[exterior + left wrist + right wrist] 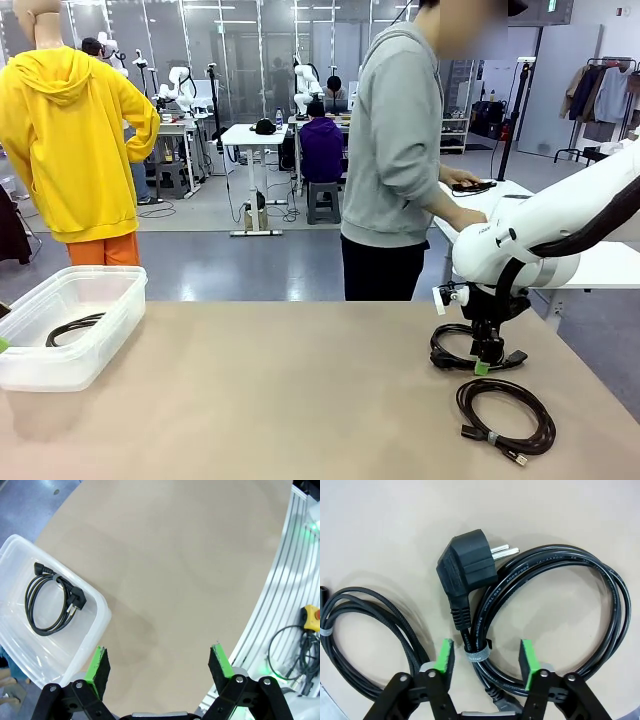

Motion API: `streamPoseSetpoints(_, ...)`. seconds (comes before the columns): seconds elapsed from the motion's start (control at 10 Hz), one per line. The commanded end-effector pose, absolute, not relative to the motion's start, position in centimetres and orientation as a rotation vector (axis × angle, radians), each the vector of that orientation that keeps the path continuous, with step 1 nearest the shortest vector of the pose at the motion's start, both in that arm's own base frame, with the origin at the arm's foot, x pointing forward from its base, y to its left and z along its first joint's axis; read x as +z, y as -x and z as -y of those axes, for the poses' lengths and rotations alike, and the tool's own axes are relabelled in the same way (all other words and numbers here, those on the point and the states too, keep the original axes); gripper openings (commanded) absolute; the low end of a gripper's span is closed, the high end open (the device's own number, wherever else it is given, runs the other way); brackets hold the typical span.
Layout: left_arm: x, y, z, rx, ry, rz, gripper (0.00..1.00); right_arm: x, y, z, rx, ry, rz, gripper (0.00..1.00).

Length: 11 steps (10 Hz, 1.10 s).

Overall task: Organize and store the cables.
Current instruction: Place the Power Cable into the Organizing box.

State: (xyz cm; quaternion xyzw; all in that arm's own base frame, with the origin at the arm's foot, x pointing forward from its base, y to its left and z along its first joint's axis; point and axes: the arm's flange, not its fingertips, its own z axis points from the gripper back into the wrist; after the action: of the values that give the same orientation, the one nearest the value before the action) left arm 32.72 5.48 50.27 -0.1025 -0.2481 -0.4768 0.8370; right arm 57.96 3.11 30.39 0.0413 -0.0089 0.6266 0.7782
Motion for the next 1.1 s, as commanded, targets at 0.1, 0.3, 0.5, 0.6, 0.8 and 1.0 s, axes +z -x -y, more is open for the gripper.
streamPoseSetpoints(0.1, 50.3, -33.0, -5.4, -1.000, 0.218, 0.541, 1.00, 29.6, -58.0, -3.1, 1.327, -0.058, 0.014, 0.00)
streamPoseSetpoints(0.3, 50.3, -33.0, -5.4, -1.000, 0.218, 0.541, 1.00, 29.6, -57.9, -3.2, 1.333, -0.056, 0.011, 0.00)
streamPoseSetpoints(0.5, 50.3, -33.0, -5.4, -1.000, 0.218, 0.541, 1.00, 29.8, -57.9, -3.1, 1.331, -0.053, 0.018, 0.00)
streamPoseSetpoints(0.6, 50.3, -33.0, -5.4, -1.000, 0.218, 0.541, 1.00, 30.2, -57.8, -2.9, 1.328, -0.052, 0.026, 0.00)
streamPoseSetpoints(0.8, 50.3, -33.0, -5.4, -1.000, 0.218, 0.541, 1.00, 32.8, -57.4, -3.6, 1.314, -0.083, 0.063, 0.00)
streamPoseSetpoints(1.0, 50.3, -33.0, -5.4, -1.000, 0.218, 0.541, 1.00, 39.4, -56.0, -5.3, 1.259, -0.035, 0.115, 0.00)
